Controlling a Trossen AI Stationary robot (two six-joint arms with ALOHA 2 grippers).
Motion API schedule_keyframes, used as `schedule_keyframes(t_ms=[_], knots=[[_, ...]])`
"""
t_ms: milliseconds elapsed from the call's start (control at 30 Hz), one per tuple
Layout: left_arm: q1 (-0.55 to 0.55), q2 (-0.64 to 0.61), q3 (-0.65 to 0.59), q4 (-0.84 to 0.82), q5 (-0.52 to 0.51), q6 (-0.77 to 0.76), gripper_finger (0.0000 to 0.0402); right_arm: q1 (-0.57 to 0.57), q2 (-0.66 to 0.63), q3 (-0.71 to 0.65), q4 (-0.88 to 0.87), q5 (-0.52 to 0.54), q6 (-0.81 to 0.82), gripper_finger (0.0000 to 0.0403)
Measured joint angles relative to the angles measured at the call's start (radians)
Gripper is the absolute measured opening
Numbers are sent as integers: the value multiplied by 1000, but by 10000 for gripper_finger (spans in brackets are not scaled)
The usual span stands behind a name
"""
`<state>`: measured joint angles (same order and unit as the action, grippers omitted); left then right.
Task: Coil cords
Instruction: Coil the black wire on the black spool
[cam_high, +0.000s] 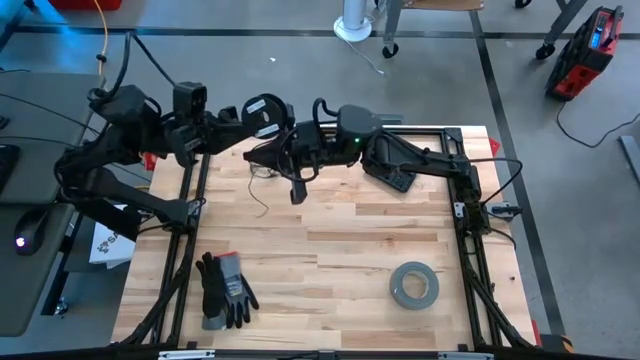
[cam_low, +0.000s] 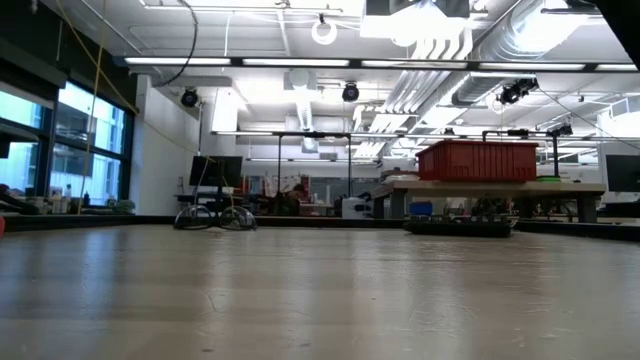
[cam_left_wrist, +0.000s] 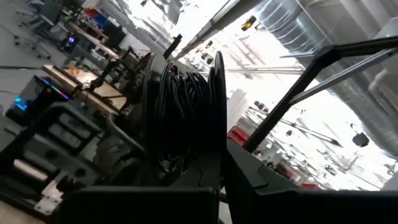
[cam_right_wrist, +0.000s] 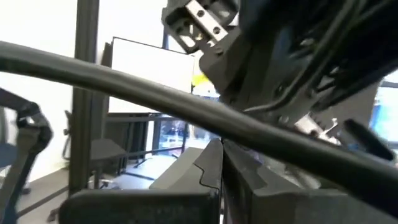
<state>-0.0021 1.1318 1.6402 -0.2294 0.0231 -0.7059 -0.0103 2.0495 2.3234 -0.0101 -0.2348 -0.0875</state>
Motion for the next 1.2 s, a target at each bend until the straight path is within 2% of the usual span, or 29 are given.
schedule_keyframes(t_ms=[533, 600, 767, 933, 1200], knots=[[0, 32, 1, 12, 50, -124, 1, -2, 0, 0, 46, 93, -27, 0], [0, 33, 1, 26, 60, -163, 1, -2, 0, 0, 60, 105, -31, 0], [0, 32, 1, 31, 151, -326, 1, -4, 0, 0, 104, 224, -66, 0], [-1, 31, 1, 41, 210, -410, 1, -5, 0, 0, 156, 226, -97, 0], [-7, 7, 0, -56, 237, -398, 1, -30, 0, 0, 157, 188, -137, 0]])
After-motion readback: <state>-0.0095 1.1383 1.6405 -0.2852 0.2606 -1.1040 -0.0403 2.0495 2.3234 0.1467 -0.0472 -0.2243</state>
